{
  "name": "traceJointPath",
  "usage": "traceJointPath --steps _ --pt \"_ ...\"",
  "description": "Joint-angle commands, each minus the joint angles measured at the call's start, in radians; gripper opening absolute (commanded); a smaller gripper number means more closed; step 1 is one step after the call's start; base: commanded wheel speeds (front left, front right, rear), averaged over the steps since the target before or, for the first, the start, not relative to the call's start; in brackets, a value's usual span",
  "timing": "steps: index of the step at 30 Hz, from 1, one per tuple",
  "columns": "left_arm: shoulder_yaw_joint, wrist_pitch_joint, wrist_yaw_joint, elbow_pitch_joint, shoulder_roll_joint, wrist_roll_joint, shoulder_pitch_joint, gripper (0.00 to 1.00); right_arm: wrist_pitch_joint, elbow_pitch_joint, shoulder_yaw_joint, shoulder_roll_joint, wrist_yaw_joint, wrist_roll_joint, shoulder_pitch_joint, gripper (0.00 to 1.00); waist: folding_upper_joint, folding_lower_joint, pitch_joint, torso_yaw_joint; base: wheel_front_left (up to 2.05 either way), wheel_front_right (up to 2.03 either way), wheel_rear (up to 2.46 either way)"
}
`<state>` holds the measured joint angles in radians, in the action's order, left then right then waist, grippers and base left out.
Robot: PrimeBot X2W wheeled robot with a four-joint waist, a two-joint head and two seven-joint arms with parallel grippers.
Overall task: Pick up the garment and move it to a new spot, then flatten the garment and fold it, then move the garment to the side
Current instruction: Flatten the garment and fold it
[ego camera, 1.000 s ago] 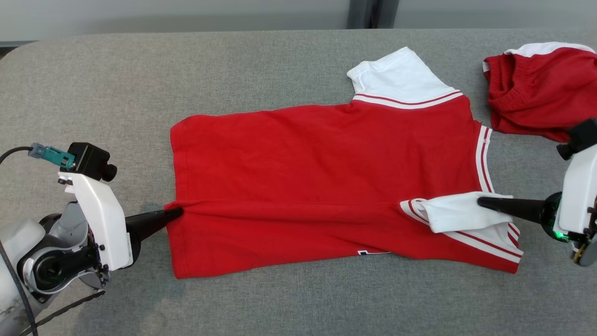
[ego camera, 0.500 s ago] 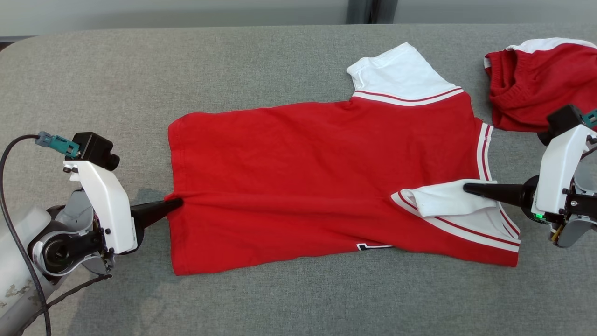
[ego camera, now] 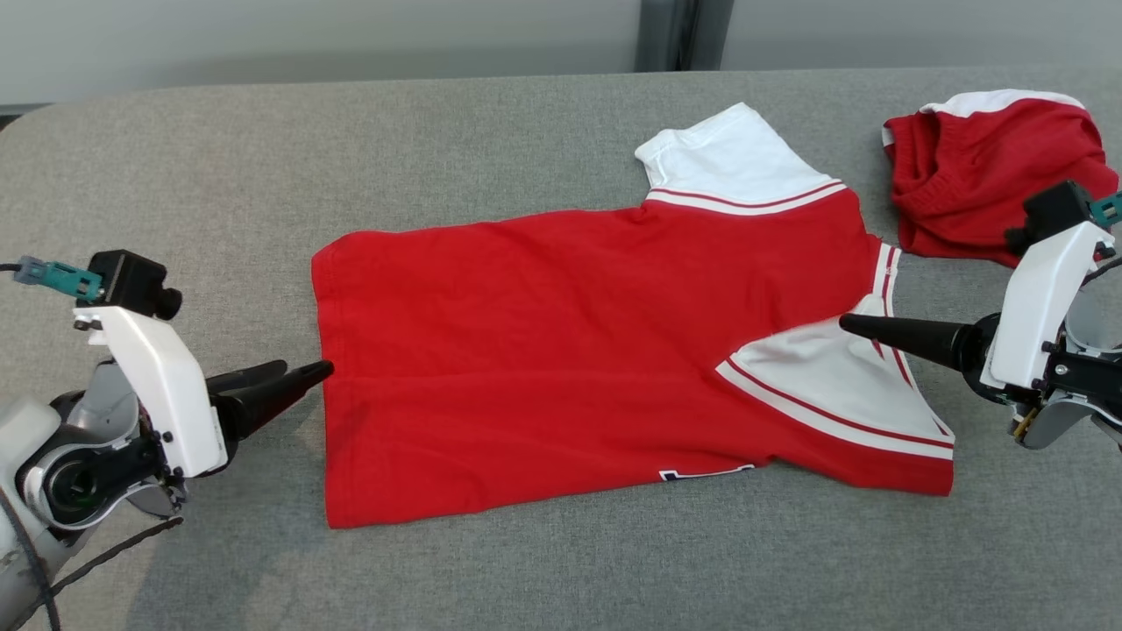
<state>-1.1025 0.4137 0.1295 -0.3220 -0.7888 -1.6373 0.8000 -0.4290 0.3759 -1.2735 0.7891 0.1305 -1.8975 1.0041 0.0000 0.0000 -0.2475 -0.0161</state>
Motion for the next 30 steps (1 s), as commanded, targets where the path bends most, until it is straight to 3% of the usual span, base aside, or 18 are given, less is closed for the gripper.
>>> traceJointPath --steps 1,7,13,18,25,30 --pt "0.013 -0.019 0.002 0.009 -0.015 0.003 -0.013 1.00 0.017 -0.004 0.005 0.004 0.000 -0.004 -0.005 1.00 0.0000 0.0000 0.013 -0.003 0.00 0.00 0.00" --pt "0.046 -0.125 0.002 0.057 -0.071 0.032 -0.059 1.00 0.145 -0.056 0.047 0.034 0.000 0.033 -0.033 1.00 0.0000 0.0000 0.052 -0.002 0.00 0.00 0.00" --pt "0.070 -0.295 0.001 0.122 -0.119 0.094 -0.132 1.00 0.295 -0.120 0.077 0.078 0.000 0.087 -0.081 1.00 0.0000 0.0000 0.089 -0.001 0.00 0.00 0.00" --pt "0.089 -0.464 -0.031 0.194 -0.118 0.122 -0.224 1.00 0.474 -0.145 0.087 0.113 0.000 0.154 -0.154 1.00 0.0000 0.0000 0.110 -0.001 0.00 0.00 0.00" --pt "0.115 -0.656 -0.164 0.255 -0.083 0.190 -0.346 1.00 0.673 -0.110 0.104 0.113 0.000 0.221 -0.258 1.00 0.0000 0.0000 0.128 -0.005 0.00 0.00 0.00" --pt "0.299 -0.678 -0.240 0.285 0.016 0.241 -0.480 1.00 0.694 -0.004 0.221 0.048 0.000 0.291 -0.339 1.00 0.0000 0.0000 0.134 -0.010 0.00 0.00 0.00"
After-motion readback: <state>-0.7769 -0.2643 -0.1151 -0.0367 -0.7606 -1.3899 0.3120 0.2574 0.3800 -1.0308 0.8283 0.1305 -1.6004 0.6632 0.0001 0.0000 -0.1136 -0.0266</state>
